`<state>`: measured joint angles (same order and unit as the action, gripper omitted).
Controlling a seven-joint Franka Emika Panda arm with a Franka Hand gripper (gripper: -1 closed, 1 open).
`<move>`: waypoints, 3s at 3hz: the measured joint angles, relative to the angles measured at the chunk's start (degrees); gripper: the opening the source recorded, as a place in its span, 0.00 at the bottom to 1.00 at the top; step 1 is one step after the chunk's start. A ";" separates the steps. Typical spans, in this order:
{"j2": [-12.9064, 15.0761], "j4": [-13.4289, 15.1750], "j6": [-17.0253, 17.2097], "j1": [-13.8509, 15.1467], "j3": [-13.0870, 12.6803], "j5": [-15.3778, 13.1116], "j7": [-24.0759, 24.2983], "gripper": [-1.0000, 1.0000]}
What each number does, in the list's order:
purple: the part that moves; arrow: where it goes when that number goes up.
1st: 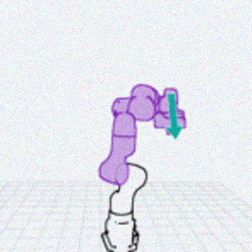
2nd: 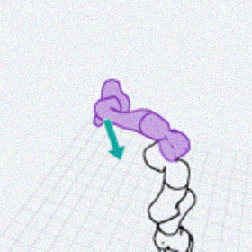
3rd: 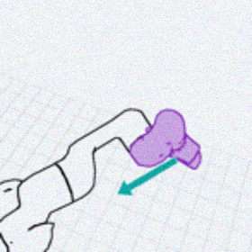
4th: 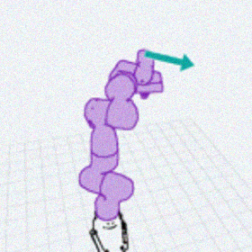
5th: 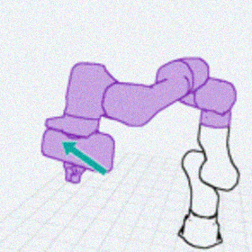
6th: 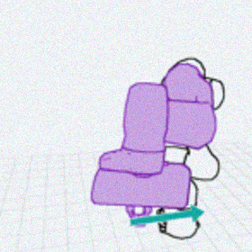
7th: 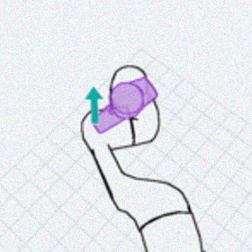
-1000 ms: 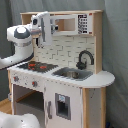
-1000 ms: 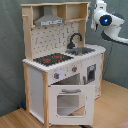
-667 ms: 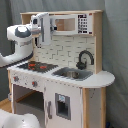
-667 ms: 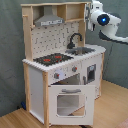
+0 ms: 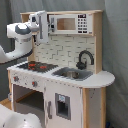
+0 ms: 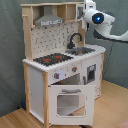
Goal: Play with the kitchen
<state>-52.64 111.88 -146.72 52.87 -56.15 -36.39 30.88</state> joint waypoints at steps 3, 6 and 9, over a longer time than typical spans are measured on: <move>5.19 -9.81 -0.16 10.17 -9.02 0.00 -1.38 0.00; 6.21 -13.41 1.15 12.76 -9.88 0.00 -8.15 1.00; 6.00 -13.41 7.68 6.47 -7.64 -0.03 -21.67 1.00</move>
<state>-46.64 98.47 -139.05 59.34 -63.79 -36.42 9.21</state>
